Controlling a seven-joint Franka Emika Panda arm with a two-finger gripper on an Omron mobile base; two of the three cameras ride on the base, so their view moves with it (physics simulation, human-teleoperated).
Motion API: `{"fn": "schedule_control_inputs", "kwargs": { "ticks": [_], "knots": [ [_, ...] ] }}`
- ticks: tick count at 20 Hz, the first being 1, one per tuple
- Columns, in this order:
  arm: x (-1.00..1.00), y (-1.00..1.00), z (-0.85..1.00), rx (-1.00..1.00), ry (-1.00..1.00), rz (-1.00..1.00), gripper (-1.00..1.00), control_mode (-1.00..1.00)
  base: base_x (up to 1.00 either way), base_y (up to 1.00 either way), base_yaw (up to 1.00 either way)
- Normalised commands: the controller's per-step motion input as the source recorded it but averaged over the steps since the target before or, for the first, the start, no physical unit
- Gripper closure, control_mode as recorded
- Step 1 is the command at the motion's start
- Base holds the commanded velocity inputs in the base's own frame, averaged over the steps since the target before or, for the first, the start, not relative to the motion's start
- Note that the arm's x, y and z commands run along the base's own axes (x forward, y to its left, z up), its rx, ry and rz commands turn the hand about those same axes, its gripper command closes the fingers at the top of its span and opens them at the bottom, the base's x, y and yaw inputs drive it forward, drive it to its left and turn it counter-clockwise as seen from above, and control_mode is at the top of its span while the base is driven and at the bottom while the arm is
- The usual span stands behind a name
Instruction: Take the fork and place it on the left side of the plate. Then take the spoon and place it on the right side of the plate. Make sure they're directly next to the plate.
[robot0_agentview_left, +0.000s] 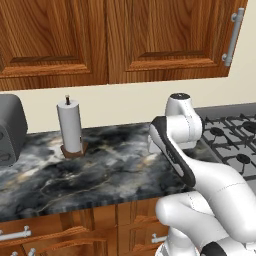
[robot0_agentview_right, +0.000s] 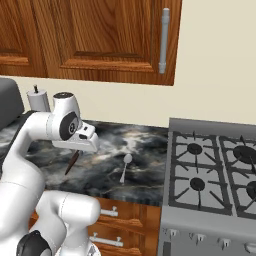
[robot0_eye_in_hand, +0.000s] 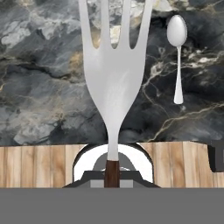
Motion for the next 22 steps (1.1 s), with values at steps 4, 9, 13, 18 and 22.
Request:
{"fn": "schedule_control_inputs", "kwargs": {
  "ticks": [4, 9, 13, 18, 22],
  "knots": [
    [0.00, 0.00, 0.00, 0.00, 0.00, 0.00, 1.00, 1.00, 0.00, 0.00, 0.00],
    [0.00, 0.00, 0.00, 0.00, 0.00, 0.00, 1.00, 1.00, 0.00, 0.00, 0.00],
    [0.00, 0.00, 0.00, 0.00, 0.00, 0.00, 1.00, 1.00, -0.74, 0.08, 0.01],
    [0.00, 0.00, 0.00, 0.00, 0.00, 0.00, 1.00, 1.00, -0.99, 0.42, 0.43],
    [0.00, 0.00, 0.00, 0.00, 0.00, 0.00, 1.00, 1.00, -0.48, 0.58, 0.82]
  ]
}}
